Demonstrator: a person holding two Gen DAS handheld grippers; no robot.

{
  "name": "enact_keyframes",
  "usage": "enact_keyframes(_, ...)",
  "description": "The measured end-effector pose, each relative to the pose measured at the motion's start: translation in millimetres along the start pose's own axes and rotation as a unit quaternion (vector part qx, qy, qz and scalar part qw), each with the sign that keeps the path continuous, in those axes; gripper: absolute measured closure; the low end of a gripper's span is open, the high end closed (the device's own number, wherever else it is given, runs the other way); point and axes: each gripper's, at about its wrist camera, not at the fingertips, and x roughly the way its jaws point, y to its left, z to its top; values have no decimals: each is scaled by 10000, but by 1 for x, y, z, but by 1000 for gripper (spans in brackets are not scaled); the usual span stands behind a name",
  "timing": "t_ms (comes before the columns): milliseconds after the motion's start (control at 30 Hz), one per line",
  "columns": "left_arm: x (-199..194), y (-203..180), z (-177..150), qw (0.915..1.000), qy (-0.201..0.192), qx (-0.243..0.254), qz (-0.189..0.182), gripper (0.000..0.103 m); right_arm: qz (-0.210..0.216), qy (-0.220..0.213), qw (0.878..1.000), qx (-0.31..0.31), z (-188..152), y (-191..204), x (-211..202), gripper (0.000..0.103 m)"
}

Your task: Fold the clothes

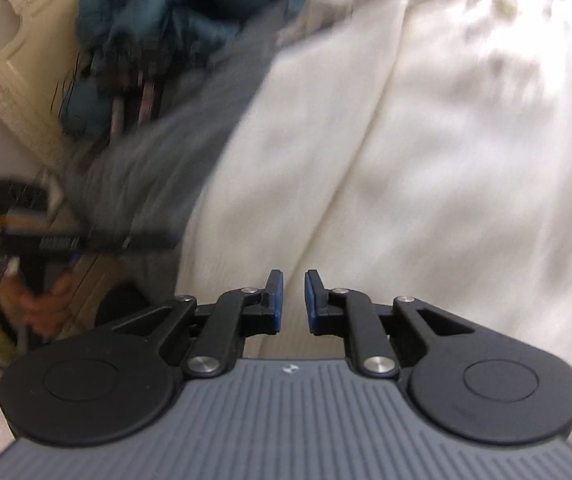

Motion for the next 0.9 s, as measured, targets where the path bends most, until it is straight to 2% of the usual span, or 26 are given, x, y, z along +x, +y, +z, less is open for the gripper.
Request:
enact_keyframes(100, 15, -11, 19, 9993, -300, 140, -155, 83, -158, -499, 9980, -368, 34, 3, 14, 91)
enact_keyframes(200, 42, -19, 33, 9975, -566, 296, -301, 80, -197, -759, 9958, -481, 62, -2, 51, 91)
enact_keyframes(267, 68, -22, 40, 9973, -580, 253, -380, 80, -394, -695, 9950, -605, 68, -10, 78, 91)
enact_keyframes(333, 88, -14, 39, 9982, -469, 114, -343, 80, -851, -273, 9919, -903, 66, -20, 104, 94)
enact_keyframes(367, 95, -6, 35, 9987, -388, 23, -342, 80, -950, -161, 9901, -1021, 64, -25, 112, 97)
enact_keyframes(400, 100, -1, 31, 9985, -391, -18, -387, 79, -878, -164, 9904, -1050, 65, -28, 109, 97)
enact_keyframes(467, 102, 4, 23, 9968, -578, 15, -551, 79, -898, -24, 9911, -979, 82, -27, 102, 95)
enact_keyframes(567, 103, 16, 16, 9937, -722, -153, -846, 79, -939, -333, 9871, -1251, 122, -22, 109, 95)
enact_keyframes(667, 103, 22, 13, 9924, -763, -194, -948, 85, -1111, -613, 9791, -1590, 165, -24, 144, 95)
enact_keyframes(733, 103, 20, 12, 9926, -790, -60, -925, 85, -1207, -683, 9759, -1683, 187, -36, 171, 95)
enact_keyframes(800, 103, 15, 10, 9930, -824, 188, -822, 85, -1552, -664, 9715, -1666, 206, -56, 203, 96)
enact_keyframes(867, 102, 10, 9, 9928, -854, 444, -707, 84, -1848, -626, 9708, -1394, 224, -83, 229, 97)
enact_keyframes(900, 101, 8, 8, 9926, -861, 511, -682, 83, -1835, -723, 9728, -1214, 231, -94, 230, 97)
